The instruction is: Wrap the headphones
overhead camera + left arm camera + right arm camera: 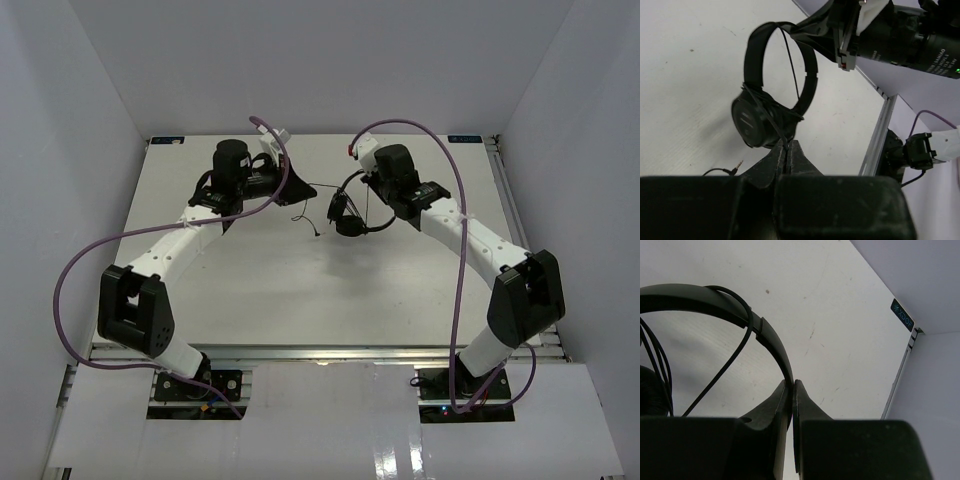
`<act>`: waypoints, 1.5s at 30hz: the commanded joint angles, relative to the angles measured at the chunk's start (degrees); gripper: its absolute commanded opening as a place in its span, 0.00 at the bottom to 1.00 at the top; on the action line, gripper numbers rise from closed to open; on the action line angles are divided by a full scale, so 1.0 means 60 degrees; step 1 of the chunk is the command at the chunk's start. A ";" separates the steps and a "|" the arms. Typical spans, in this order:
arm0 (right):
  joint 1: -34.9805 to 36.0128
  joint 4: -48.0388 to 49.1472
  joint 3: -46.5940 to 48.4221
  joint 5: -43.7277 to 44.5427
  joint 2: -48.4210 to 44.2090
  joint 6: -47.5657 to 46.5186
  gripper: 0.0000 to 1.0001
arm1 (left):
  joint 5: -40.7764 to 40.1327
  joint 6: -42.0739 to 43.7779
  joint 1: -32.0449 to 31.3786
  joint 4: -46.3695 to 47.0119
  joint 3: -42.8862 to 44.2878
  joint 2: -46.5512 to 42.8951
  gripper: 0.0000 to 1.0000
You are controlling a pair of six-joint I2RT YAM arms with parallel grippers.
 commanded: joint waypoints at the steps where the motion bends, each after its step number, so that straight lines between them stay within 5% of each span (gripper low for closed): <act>1: -0.0205 0.0836 0.0763 0.0613 0.0301 0.0908 0.08 | 0.0946 -0.1912 -0.0122 0.1193 0.0298 -0.0450 0.00; 15: -0.0486 0.0191 0.2232 -0.0195 0.1298 0.2036 0.08 | 0.0492 -0.4184 -0.2050 0.3338 -0.0529 0.1237 0.09; 27: -0.0744 -0.0234 0.2420 -0.1223 0.1159 0.2729 0.08 | -0.1500 -0.3826 -0.2382 0.3209 -0.1077 0.1567 0.28; 45: -0.1614 -0.1781 0.3801 -0.4317 0.1350 0.4456 0.08 | -0.4141 -0.2411 -0.3208 0.4595 -0.2915 0.1047 0.35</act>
